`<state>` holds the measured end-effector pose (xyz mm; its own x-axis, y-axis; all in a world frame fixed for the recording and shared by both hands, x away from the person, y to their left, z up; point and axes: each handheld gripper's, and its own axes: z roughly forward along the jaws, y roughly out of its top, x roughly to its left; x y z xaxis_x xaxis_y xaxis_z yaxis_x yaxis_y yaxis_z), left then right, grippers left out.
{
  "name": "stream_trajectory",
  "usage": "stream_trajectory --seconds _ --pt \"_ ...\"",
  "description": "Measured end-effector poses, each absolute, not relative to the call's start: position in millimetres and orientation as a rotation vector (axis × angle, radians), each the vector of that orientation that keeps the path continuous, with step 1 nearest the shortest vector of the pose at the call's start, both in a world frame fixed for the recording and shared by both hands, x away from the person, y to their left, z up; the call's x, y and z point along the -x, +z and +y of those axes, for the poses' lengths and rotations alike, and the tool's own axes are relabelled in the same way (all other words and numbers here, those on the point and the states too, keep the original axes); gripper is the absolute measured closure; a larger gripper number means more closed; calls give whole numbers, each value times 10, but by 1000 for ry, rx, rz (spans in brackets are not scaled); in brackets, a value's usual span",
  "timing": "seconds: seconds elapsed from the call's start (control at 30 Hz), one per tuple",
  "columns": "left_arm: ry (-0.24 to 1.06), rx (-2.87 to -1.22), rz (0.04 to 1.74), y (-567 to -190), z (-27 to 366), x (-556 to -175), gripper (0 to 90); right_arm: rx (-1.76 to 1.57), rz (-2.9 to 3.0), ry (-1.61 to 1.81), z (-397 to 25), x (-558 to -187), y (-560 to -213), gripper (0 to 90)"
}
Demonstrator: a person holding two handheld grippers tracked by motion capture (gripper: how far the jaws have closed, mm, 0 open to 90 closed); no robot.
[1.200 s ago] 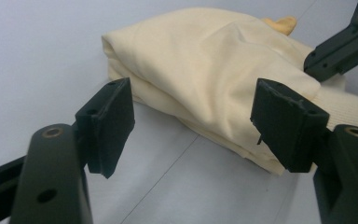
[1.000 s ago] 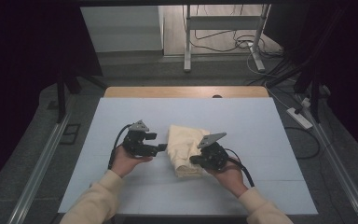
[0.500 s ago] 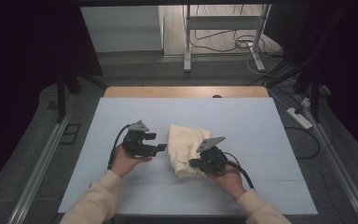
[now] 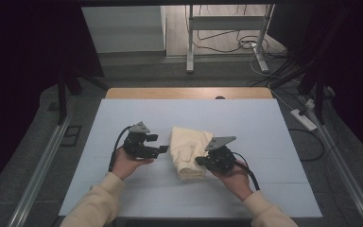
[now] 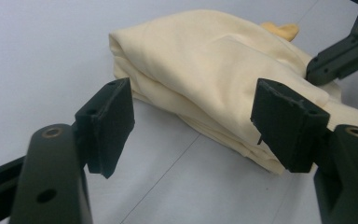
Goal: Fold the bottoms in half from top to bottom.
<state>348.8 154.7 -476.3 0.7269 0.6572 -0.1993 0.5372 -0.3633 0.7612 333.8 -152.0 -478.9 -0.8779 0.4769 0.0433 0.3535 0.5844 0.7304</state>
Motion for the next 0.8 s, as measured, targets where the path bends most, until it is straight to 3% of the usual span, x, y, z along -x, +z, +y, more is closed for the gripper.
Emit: stream_trajectory --seconds 0.6,0.7,0.8 --pt "194 -2055 897 -4767 1638 -3361 290 -852 2605 1134 -2018 -3372 -4794 882" --pt "194 -2053 902 -4785 1680 -3313 290 -878 2606 1122 -2102 -3359 -4820 846" --pt "201 -2055 902 -4800 1720 -3250 290 -901 2597 1109 -2176 -3341 -4843 742"
